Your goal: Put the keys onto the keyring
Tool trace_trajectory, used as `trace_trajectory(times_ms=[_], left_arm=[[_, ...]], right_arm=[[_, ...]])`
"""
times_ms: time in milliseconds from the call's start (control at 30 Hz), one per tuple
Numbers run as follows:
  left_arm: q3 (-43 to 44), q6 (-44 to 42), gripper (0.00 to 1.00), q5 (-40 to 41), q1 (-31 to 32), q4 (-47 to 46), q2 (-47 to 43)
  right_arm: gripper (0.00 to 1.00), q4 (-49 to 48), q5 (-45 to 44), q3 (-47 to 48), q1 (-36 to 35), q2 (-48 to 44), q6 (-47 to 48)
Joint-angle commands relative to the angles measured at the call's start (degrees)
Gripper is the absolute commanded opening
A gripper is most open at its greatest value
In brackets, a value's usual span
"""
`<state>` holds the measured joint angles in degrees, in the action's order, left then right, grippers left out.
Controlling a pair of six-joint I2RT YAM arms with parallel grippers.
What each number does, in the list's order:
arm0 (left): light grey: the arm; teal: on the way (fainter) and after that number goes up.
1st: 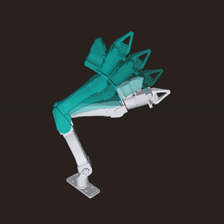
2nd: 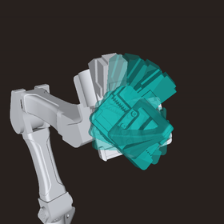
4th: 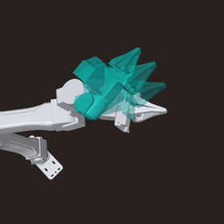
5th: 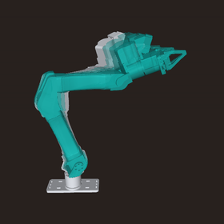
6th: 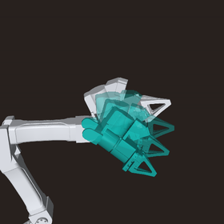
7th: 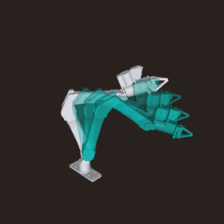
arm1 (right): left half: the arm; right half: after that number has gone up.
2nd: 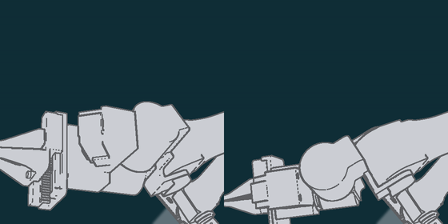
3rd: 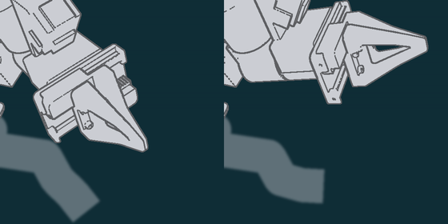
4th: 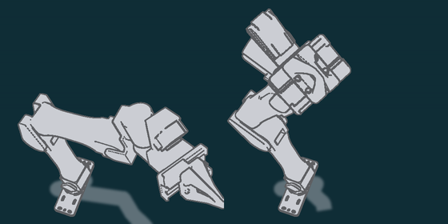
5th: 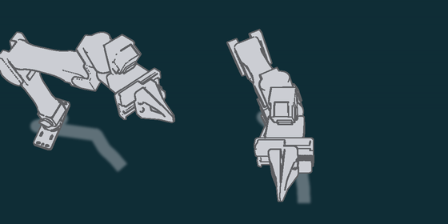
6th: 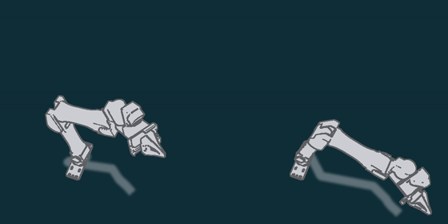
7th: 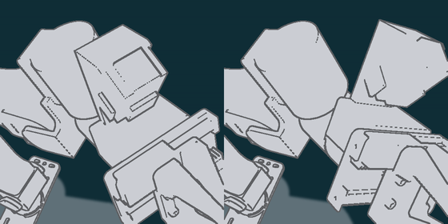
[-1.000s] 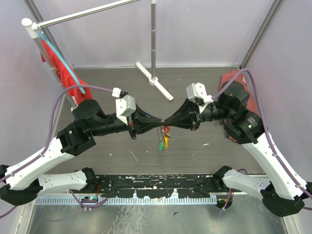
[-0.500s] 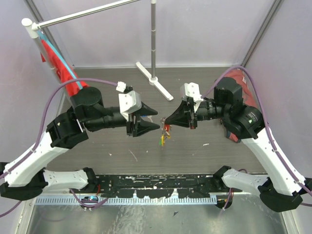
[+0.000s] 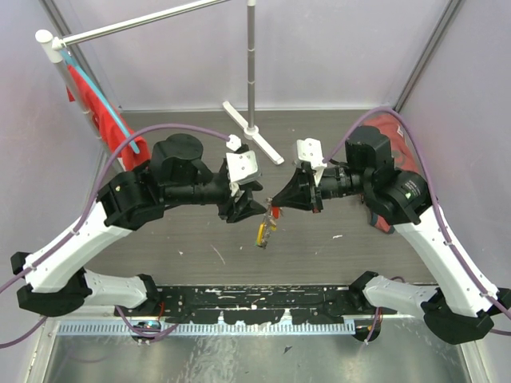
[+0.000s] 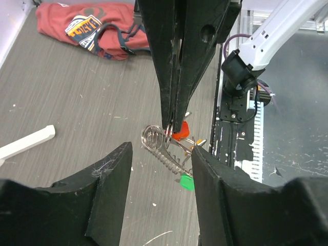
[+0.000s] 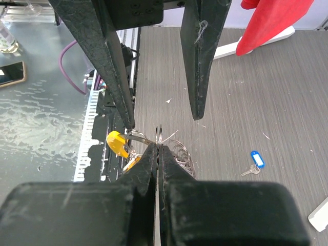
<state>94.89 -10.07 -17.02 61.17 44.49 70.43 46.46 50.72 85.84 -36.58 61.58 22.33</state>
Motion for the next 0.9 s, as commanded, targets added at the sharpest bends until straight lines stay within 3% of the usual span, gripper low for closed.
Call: trace_trajectory(times_ms=[0,867], left_arm=[[3.12,-1.84,0.55,0.15,0.01,2.18,0.77],[7.73,-4.11,0.27,-3.82,0.01,5.35,6.10]], right_arm=[[0.01,-0.86,2.58,2.22,-0.05,0.57,0.88],[0.01,0.37,4.26,3.98,-0.07,1.39,1.14]])
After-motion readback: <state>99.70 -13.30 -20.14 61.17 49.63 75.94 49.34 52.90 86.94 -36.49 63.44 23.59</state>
